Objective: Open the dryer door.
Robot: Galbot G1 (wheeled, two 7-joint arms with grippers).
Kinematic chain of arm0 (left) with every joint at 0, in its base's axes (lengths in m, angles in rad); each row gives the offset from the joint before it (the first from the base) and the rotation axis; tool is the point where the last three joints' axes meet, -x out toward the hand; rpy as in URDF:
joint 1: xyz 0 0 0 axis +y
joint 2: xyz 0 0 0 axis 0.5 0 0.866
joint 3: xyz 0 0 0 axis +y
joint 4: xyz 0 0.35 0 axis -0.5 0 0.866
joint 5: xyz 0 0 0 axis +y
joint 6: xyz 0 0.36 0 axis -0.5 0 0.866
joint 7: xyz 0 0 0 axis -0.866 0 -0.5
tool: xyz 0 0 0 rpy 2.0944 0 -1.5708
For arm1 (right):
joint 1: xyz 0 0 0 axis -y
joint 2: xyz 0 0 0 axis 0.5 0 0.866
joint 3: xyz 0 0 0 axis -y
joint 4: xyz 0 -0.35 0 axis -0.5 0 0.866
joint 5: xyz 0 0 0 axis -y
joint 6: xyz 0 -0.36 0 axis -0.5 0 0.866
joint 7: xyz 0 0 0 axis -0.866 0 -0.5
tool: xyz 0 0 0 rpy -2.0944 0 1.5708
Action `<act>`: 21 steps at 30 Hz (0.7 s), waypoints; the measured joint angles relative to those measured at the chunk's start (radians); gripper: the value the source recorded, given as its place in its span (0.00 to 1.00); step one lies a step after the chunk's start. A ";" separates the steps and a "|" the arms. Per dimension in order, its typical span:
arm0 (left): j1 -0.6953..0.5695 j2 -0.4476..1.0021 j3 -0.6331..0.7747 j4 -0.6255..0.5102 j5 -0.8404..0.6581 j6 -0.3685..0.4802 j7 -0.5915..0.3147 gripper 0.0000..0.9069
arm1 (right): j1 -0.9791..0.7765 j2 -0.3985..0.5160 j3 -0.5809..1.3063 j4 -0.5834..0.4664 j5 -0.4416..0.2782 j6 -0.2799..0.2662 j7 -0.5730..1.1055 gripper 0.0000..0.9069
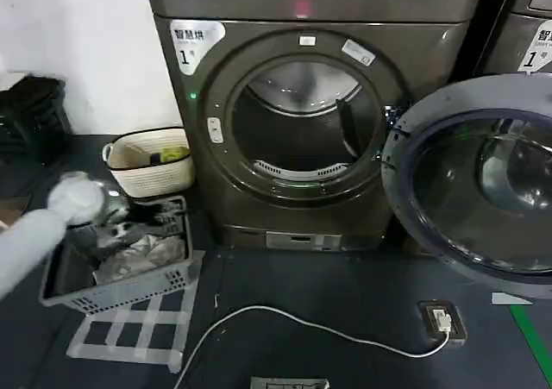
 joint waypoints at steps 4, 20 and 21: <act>-0.009 0.004 -0.003 0.056 0.180 0.000 0.006 1.00 | -0.003 0.000 -0.001 0.004 0.029 0.005 -0.004 1.00; -0.022 -0.025 0.071 0.150 0.294 0.001 0.066 1.00 | -0.009 0.020 -0.007 0.002 0.035 0.038 -0.020 1.00; -0.026 -0.025 0.076 0.151 0.292 0.001 0.066 1.00 | -0.009 0.022 -0.008 0.002 0.034 0.038 -0.021 1.00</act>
